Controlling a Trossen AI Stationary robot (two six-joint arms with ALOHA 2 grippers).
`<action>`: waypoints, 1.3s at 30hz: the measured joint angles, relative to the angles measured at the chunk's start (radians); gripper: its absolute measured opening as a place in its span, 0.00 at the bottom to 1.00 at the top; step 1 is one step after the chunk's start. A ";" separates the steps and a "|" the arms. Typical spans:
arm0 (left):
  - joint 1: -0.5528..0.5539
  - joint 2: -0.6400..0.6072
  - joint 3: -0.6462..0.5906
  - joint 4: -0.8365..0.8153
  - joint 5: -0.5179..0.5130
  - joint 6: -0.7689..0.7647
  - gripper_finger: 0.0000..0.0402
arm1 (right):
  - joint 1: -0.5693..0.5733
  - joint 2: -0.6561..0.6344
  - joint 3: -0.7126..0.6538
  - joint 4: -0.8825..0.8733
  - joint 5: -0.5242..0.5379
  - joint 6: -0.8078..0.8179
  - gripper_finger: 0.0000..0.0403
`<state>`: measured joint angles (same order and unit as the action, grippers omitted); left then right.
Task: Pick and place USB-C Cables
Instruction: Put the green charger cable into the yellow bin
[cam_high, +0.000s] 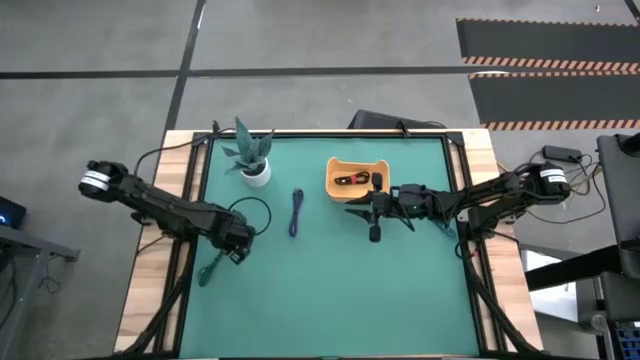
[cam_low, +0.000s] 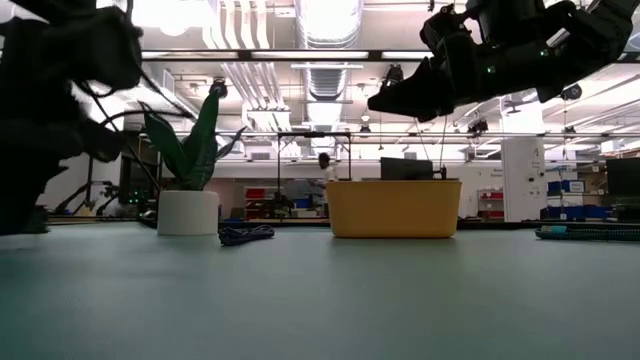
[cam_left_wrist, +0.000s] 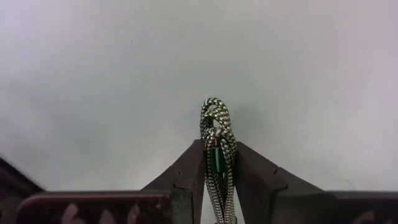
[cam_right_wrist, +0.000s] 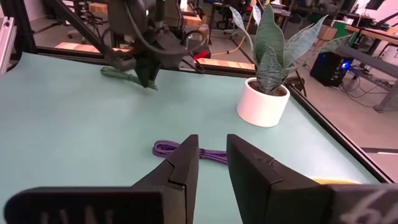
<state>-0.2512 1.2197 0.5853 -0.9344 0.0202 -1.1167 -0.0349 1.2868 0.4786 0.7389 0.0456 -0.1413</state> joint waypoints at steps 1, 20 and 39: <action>0.000 -0.005 0.012 0.000 -0.006 0.021 0.14 | 0.000 0.000 0.000 -0.002 0.000 0.000 0.19; 0.001 -0.128 0.219 0.582 -0.319 0.819 0.14 | 0.000 0.000 0.000 0.006 -0.001 0.113 0.27; 0.063 0.049 0.197 1.388 -0.340 1.441 0.14 | 0.055 0.204 0.212 0.163 -0.028 0.081 0.44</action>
<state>-0.1887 1.2687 0.7820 0.4536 -0.3202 0.3241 0.0199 1.4909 0.6910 0.9022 0.0177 -0.0607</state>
